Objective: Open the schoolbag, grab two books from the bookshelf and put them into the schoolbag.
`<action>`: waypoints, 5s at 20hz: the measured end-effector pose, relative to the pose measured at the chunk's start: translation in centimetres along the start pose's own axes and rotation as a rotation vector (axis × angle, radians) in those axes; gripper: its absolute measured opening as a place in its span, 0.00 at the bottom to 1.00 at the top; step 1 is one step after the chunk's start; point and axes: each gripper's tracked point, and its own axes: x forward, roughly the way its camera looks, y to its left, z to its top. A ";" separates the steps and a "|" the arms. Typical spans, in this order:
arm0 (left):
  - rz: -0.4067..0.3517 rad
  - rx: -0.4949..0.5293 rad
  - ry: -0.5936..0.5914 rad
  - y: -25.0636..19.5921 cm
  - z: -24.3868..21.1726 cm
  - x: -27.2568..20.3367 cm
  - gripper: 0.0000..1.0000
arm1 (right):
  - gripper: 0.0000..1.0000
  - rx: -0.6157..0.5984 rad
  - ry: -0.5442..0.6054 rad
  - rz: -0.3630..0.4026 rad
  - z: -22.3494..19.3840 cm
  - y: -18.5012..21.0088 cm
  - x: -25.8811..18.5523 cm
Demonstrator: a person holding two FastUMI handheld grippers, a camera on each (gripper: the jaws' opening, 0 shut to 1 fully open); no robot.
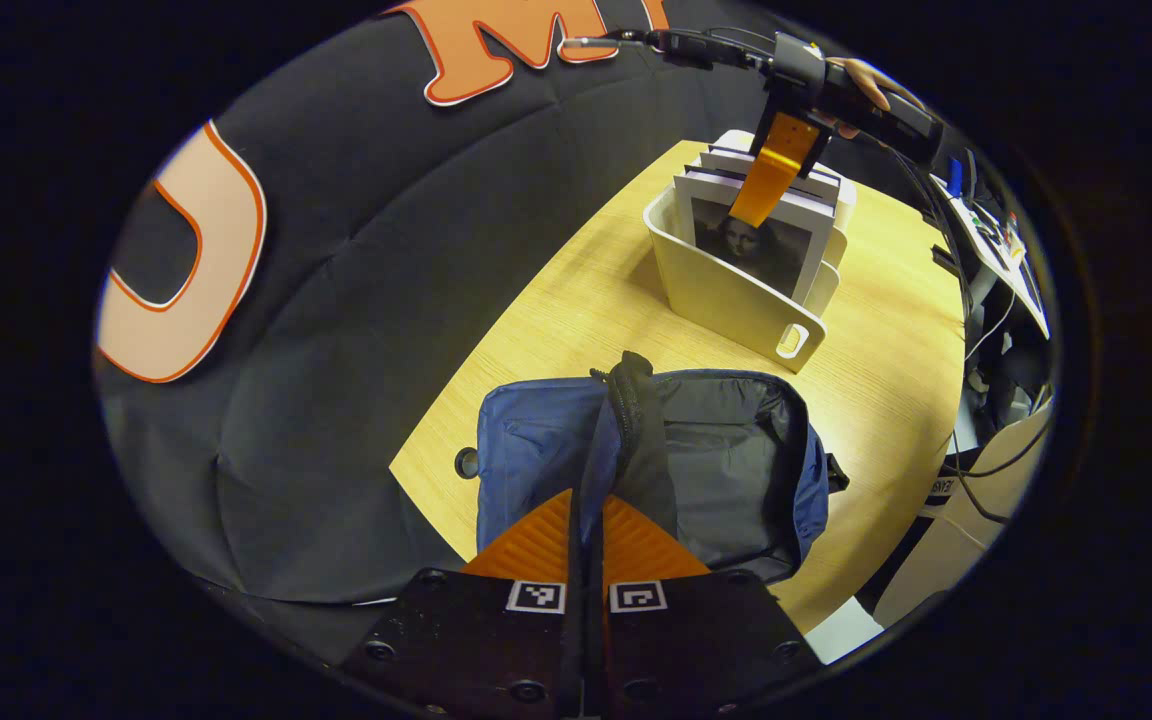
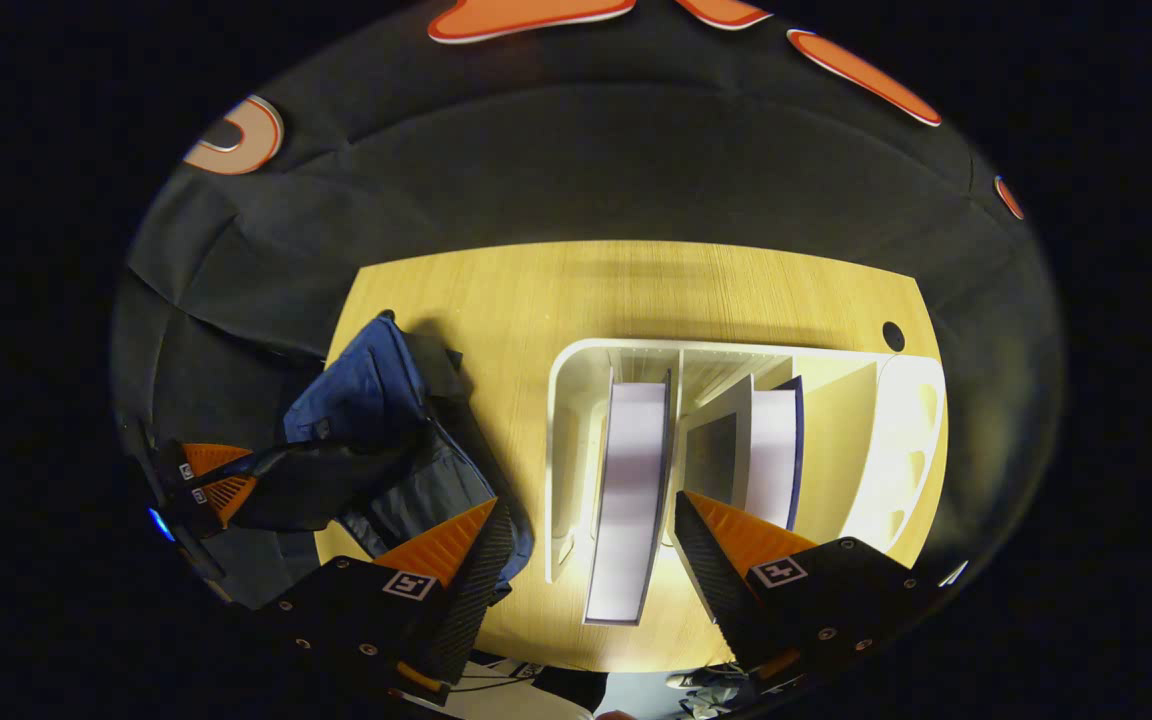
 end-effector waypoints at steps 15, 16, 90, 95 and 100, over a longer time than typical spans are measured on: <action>-0.019 -0.006 0.000 -0.8 -0.2 0.1 0.02 | 0.29 0.079 -0.012 -0.074 0.5 -0.9 -1.4; -0.020 0.002 0.000 -0.8 -0.3 0.2 0.02 | 0.29 0.087 -0.029 -0.061 0.4 -0.5 -2.6; 0.031 0.127 -0.048 -3.3 2.7 -1.6 0.02 | 0.97 0.502 -0.222 0.562 -13.6 16.3 0.1; 0.014 0.127 -0.041 -3.7 2.6 -0.9 0.02 | 0.98 0.322 -0.296 0.337 -16.5 7.5 -3.4; -0.004 0.124 -0.031 -4.3 2.4 -0.2 0.02 | 0.98 0.196 -0.357 0.170 -14.1 0.1 -9.1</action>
